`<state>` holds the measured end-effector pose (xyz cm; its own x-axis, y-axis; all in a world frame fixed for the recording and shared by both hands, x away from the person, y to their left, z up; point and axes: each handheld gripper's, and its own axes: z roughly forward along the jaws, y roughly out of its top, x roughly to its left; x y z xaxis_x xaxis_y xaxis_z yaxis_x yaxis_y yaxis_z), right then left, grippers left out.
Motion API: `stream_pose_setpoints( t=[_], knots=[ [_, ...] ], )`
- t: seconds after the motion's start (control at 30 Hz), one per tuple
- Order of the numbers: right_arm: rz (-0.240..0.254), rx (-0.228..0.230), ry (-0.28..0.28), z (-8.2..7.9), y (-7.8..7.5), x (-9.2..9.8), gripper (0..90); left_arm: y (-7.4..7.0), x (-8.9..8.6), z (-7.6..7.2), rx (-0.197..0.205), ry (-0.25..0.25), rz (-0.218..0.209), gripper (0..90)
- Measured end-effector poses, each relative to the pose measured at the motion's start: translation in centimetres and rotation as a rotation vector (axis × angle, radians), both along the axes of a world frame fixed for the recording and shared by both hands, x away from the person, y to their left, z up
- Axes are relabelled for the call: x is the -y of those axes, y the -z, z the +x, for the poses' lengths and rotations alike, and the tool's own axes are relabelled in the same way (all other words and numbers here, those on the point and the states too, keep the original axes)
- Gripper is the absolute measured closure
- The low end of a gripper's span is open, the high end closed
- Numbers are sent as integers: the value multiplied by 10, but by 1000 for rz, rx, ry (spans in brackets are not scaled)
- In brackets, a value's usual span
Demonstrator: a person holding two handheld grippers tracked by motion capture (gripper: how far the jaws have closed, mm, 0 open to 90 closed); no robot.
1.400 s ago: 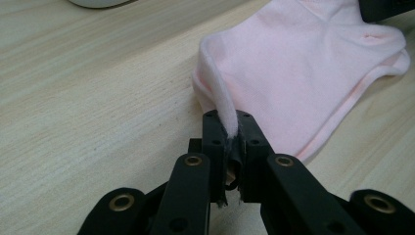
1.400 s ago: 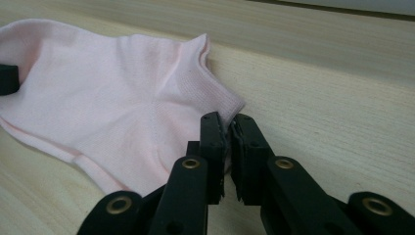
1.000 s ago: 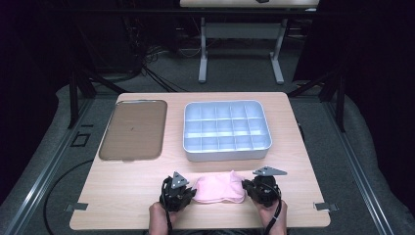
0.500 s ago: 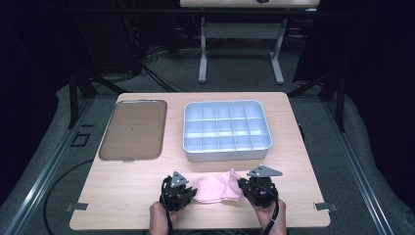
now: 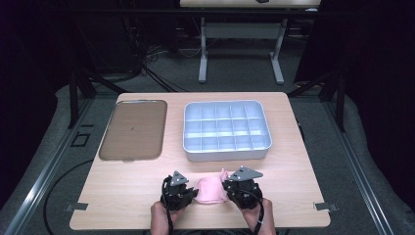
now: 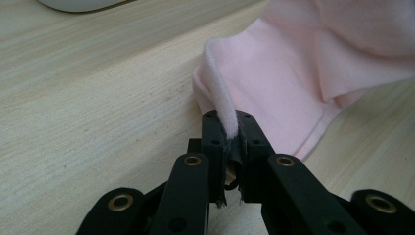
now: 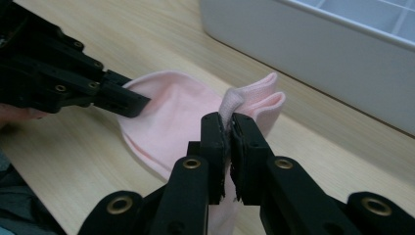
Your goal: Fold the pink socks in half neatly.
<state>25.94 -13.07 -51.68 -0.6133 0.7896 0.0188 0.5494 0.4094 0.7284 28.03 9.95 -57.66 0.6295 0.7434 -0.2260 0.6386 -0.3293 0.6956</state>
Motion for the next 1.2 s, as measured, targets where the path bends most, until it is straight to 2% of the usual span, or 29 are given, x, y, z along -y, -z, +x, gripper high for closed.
stream_pose_setpoints(
  t=[0.27,0.57,0.97,1.2],
  knots=[
    [-27,-14,-87,2,5,-23,842,1,-3,1,-24,-7,-31,833],
    [-32,-28,-139,5,13,-41,840,2,-4,3,-37,0,-30,826],
    [-40,-36,-177,9,23,-51,838,3,-5,4,-60,5,-33,818],
    [-6,-45,-194,11,26,-50,828,3,-5,4,-59,8,-27,815]
  ],
)
